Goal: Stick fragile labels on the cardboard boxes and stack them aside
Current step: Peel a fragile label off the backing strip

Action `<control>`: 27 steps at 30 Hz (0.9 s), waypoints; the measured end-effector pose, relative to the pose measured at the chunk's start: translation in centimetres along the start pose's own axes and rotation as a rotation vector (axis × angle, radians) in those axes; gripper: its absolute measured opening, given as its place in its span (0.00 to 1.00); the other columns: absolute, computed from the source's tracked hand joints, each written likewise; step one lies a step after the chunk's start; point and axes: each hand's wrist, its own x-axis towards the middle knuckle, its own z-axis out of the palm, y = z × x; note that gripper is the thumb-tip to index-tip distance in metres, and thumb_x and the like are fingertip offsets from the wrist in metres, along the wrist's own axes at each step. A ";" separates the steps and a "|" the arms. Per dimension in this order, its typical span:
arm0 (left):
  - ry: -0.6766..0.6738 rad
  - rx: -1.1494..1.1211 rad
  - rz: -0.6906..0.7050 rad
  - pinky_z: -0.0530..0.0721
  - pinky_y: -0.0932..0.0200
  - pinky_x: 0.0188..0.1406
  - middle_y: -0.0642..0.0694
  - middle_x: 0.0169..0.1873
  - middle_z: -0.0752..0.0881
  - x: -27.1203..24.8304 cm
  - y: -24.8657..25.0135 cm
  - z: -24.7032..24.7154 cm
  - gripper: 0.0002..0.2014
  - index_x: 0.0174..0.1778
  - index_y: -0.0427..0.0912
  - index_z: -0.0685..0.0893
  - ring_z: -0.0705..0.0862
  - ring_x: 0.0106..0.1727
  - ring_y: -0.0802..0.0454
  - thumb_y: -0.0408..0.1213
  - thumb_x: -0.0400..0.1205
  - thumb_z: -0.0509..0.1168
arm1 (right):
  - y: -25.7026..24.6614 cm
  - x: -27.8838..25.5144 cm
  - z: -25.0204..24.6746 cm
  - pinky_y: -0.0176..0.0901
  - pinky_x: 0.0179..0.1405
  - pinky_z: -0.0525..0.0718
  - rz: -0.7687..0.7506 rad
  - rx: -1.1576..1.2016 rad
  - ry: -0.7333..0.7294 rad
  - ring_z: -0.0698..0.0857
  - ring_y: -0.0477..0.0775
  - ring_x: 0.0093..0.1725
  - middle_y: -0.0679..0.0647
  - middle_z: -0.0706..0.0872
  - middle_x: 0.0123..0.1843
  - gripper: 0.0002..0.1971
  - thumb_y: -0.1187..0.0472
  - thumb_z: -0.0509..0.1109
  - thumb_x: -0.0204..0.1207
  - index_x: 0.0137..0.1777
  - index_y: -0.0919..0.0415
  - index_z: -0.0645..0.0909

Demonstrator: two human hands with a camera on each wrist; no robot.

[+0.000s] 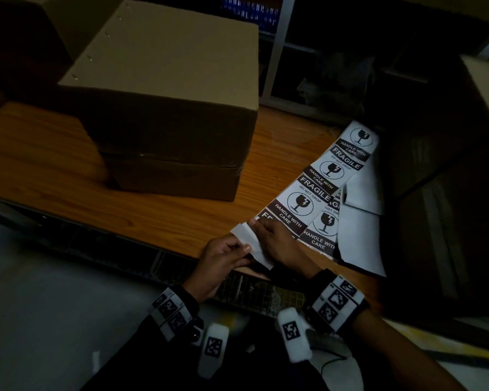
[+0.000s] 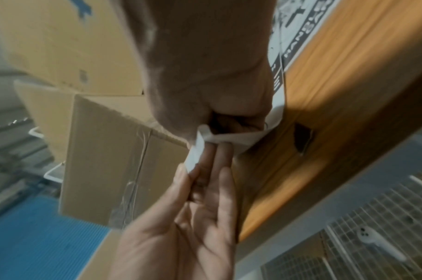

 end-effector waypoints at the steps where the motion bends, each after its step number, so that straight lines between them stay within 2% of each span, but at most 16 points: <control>1: -0.004 -0.006 -0.004 0.87 0.61 0.43 0.42 0.37 0.90 -0.1 0.0 0.0 0.07 0.40 0.30 0.83 0.91 0.43 0.49 0.21 0.82 0.62 | 0.0 0.1 0.0 0.47 0.34 0.76 0.011 0.028 -0.005 0.81 0.54 0.32 0.62 0.84 0.34 0.27 0.46 0.61 0.86 0.44 0.76 0.80; 3: -0.007 -0.014 -0.013 0.87 0.61 0.43 0.41 0.37 0.91 -0.1 0.0 -0.1 0.07 0.42 0.28 0.83 0.91 0.43 0.49 0.21 0.83 0.61 | -0.1 0.1 0.1 0.50 0.33 0.76 0.015 0.067 -0.022 0.80 0.56 0.31 0.63 0.83 0.34 0.33 0.40 0.62 0.82 0.44 0.77 0.79; 5: -0.002 -0.024 -0.021 0.88 0.60 0.44 0.39 0.38 0.90 0.0 0.0 -0.2 0.06 0.42 0.27 0.82 0.90 0.45 0.47 0.21 0.82 0.61 | -0.2 0.1 0.0 0.46 0.31 0.75 0.022 0.072 -0.050 0.80 0.54 0.29 0.59 0.83 0.31 0.34 0.37 0.61 0.80 0.40 0.75 0.79; 7: -0.009 -0.045 -0.022 0.88 0.56 0.48 0.35 0.40 0.89 0.1 -0.1 -0.3 0.05 0.42 0.27 0.83 0.90 0.46 0.44 0.22 0.81 0.63 | -0.7 0.0 -0.3 0.35 0.24 0.71 0.036 0.067 -0.035 0.74 0.42 0.21 0.45 0.77 0.21 0.26 0.45 0.61 0.86 0.31 0.64 0.75; 9: -0.022 -0.056 -0.028 0.88 0.55 0.50 0.34 0.42 0.89 0.2 0.0 -0.4 0.04 0.42 0.27 0.83 0.90 0.47 0.43 0.24 0.80 0.64 | -0.7 0.1 -0.5 0.30 0.18 0.63 0.030 0.041 -0.017 0.65 0.38 0.17 0.42 0.68 0.17 0.23 0.50 0.61 0.87 0.29 0.56 0.69; 11: -0.032 -0.052 -0.030 0.88 0.56 0.49 0.34 0.44 0.89 0.3 0.1 -0.4 0.05 0.47 0.24 0.83 0.90 0.49 0.43 0.24 0.80 0.64 | -0.7 0.1 -0.6 0.34 0.19 0.61 0.024 0.046 -0.019 0.63 0.41 0.18 0.43 0.66 0.20 0.22 0.49 0.62 0.86 0.32 0.57 0.71; 14: -0.049 -0.052 -0.039 0.87 0.60 0.47 0.38 0.44 0.91 0.3 0.0 -0.6 0.05 0.46 0.26 0.83 0.90 0.51 0.46 0.22 0.82 0.61 | -0.7 0.1 -0.7 0.40 0.25 0.64 0.034 0.083 -0.042 0.68 0.47 0.22 0.52 0.71 0.24 0.23 0.45 0.63 0.85 0.33 0.60 0.76; 17: -0.064 -0.072 -0.044 0.87 0.60 0.47 0.40 0.43 0.91 0.2 0.1 -0.7 0.04 0.47 0.25 0.81 0.90 0.50 0.48 0.23 0.80 0.62 | -1.2 -0.1 -0.8 0.37 0.23 0.65 0.033 0.087 -0.046 0.68 0.44 0.20 0.46 0.71 0.21 0.23 0.50 0.63 0.86 0.30 0.59 0.73; 20: -0.081 -0.064 -0.047 0.88 0.58 0.49 0.38 0.47 0.91 0.2 0.2 -0.8 0.13 0.52 0.23 0.80 0.90 0.52 0.47 0.28 0.76 0.65 | -1.4 -0.2 -0.7 0.36 0.23 0.66 0.053 0.106 -0.018 0.70 0.43 0.20 0.46 0.72 0.21 0.22 0.52 0.63 0.86 0.30 0.60 0.73; 23: -0.041 -0.066 -0.044 0.88 0.51 0.50 0.33 0.51 0.89 0.4 0.0 -0.5 0.20 0.59 0.20 0.78 0.89 0.54 0.40 0.33 0.79 0.69 | -1.3 0.1 -0.3 0.42 0.29 0.71 0.008 -0.025 0.089 0.74 0.45 0.25 0.50 0.76 0.25 0.22 0.50 0.61 0.87 0.32 0.59 0.76; 25: 0.036 -0.109 -0.061 0.88 0.45 0.50 0.32 0.53 0.89 0.8 0.1 0.2 0.22 0.62 0.26 0.80 0.89 0.54 0.39 0.41 0.79 0.70 | -1.2 0.2 0.1 0.47 0.32 0.72 -0.049 -0.167 0.244 0.76 0.50 0.28 0.53 0.78 0.28 0.21 0.50 0.59 0.88 0.33 0.59 0.76; 27: 0.145 -0.093 -0.073 0.88 0.42 0.50 0.32 0.51 0.89 1.5 0.7 1.1 0.23 0.59 0.34 0.84 0.89 0.51 0.39 0.51 0.79 0.65 | -1.3 0.1 0.5 0.50 0.34 0.72 -0.102 -0.305 0.420 0.79 0.54 0.33 0.55 0.81 0.32 0.20 0.49 0.56 0.88 0.35 0.55 0.74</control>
